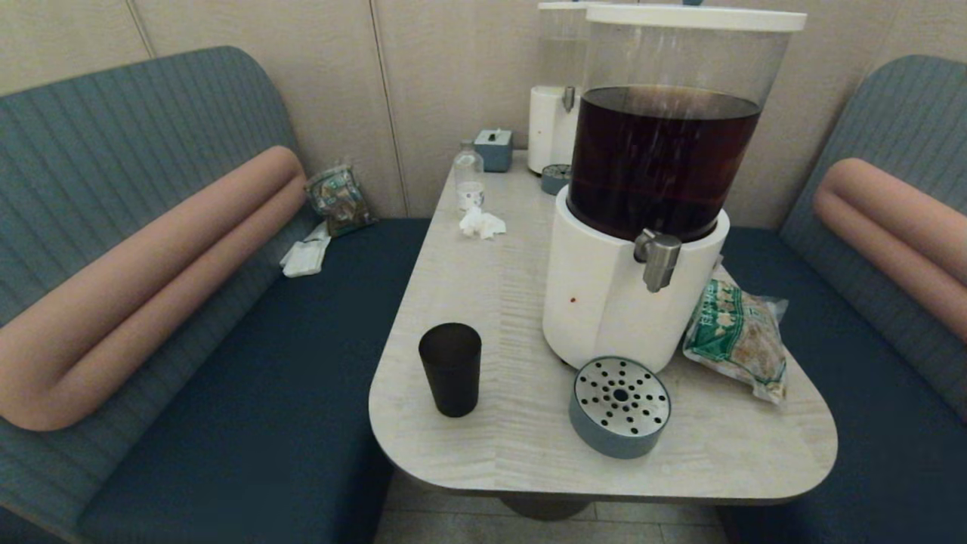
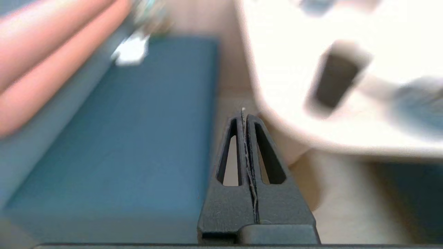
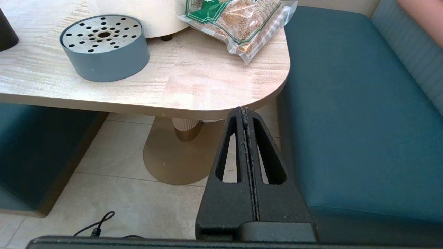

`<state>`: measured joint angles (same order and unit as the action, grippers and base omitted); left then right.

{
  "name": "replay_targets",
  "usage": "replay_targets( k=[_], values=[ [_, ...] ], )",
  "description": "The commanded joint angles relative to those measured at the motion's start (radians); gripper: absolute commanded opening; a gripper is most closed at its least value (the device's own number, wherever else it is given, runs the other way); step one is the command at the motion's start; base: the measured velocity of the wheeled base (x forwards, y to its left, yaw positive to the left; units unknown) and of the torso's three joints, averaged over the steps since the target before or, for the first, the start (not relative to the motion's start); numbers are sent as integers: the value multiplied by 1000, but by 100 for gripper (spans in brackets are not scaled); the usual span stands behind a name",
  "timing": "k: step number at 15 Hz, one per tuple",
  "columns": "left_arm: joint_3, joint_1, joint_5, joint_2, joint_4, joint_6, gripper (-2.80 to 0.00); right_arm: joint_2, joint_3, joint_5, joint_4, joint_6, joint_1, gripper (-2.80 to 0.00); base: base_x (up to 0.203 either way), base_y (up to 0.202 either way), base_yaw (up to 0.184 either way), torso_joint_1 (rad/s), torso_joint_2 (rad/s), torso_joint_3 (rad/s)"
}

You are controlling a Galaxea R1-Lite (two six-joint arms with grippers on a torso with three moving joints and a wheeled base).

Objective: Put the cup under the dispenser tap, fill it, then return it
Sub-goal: Pick up the cup

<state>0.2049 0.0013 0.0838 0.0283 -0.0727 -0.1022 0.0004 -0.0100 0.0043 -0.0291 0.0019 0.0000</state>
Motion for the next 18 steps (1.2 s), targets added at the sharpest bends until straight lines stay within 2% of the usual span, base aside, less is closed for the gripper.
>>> replay_targets(
  k=[1, 2, 3, 4, 5, 7, 9, 10, 13, 15, 18],
  values=[
    [207, -8, 85, 150, -52, -60, -280, 0, -1, 0, 0, 0, 0, -280, 0, 0, 0, 0, 0, 0],
    [284, -25, 142, 230, -68, -101, -280, 0, -1, 0, 0, 1, 0, -280, 0, 0, 0, 0, 0, 0],
    [343, -57, 212, 299, -78, -149, -259, 0, 1, 0, 0, 0, 0, -280, 0, 0, 0, 0, 0, 0],
    [366, -87, 266, 363, -72, -177, 0, 0, -1, 0, 0, 1, 0, -280, 0, 0, 0, 0, 0, 0],
    [371, -115, 313, 427, -22, -199, 0, 0, 1, 0, 0, 1, 0, -280, 0, 0, 0, 0, 0, 0],
    [330, -146, 397, 556, 184, -212, 0, 0, -1, 0, 0, 0, 0, -280, 0, 0, 0, 0, 0, 0],
    [288, -156, 493, 697, 383, -192, 0, 0, 0, 0, 0, 0, 0, -280, 0, 0, 0, 0, 0, 0],
    [269, -158, 518, 761, 458, -144, 0, 0, 1, 0, 0, 0, 0, -280, 0, 0, 0, 0, 0, 0],
    [222, -155, 568, 910, 611, 92, 0, 0, -1, 0, 0, 1, 0, -280, 0, 0, 0, 0, 0, 0],
    [189, -152, 602, 951, 630, 220, 0, 0, 0, 0, 0, 0, 0, -280, 0, 0, 0, 0, 0, 0],
    [164, -137, 612, 1043, 703, 365, 0, 0, -1, 0, 0, 0, 0, -280, 0, 0, 0, 0, 0, 0]
  ],
)
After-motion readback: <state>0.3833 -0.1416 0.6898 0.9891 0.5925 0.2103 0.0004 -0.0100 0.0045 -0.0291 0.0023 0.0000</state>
